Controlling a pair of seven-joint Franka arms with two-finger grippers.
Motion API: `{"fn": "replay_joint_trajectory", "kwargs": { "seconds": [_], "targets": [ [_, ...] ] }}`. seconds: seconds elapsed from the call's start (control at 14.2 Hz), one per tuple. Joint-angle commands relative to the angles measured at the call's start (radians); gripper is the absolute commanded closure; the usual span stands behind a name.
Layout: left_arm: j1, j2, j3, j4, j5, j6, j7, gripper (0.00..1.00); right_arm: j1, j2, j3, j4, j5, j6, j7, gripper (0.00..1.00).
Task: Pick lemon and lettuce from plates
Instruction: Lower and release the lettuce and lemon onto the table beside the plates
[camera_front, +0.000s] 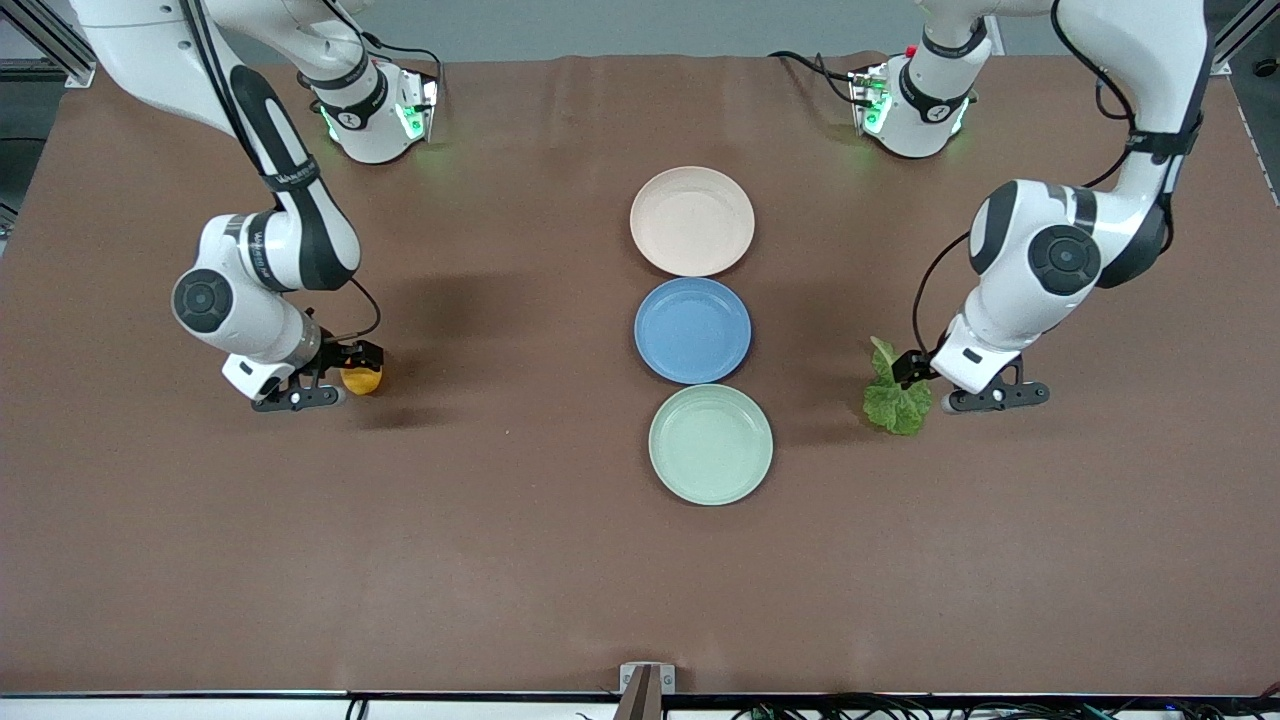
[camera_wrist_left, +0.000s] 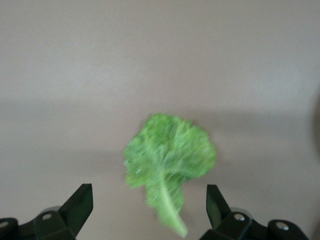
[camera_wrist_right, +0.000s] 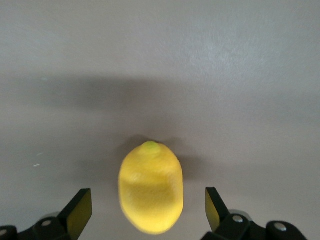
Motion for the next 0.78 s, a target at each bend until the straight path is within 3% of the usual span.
{"fn": "replay_joint_trajectory", "kwargs": {
  "seconds": [0.0, 0.14, 0.35, 0.71],
  "targets": [
    [0.034, -0.121, -0.006, 0.005, 0.001, -0.144, 0.111, 0.0, -0.026, -0.017, 0.003, 0.182, -0.025, -0.243, -0.002, 0.0],
    [0.035, -0.196, -0.004, 0.03, -0.002, -0.262, 0.129, 0.0, -0.049, -0.017, -0.015, 0.305, -0.061, -0.405, 0.0, 0.0],
    [0.034, -0.213, -0.003, 0.196, -0.045, -0.504, 0.13, 0.0, -0.109, -0.03, -0.015, 0.434, -0.061, -0.588, 0.006, 0.0],
    [0.034, -0.222, 0.005, 0.385, -0.084, -0.694, 0.138, 0.0, -0.152, -0.066, -0.015, 0.609, -0.059, -0.8, 0.007, 0.0]
  ]
}}
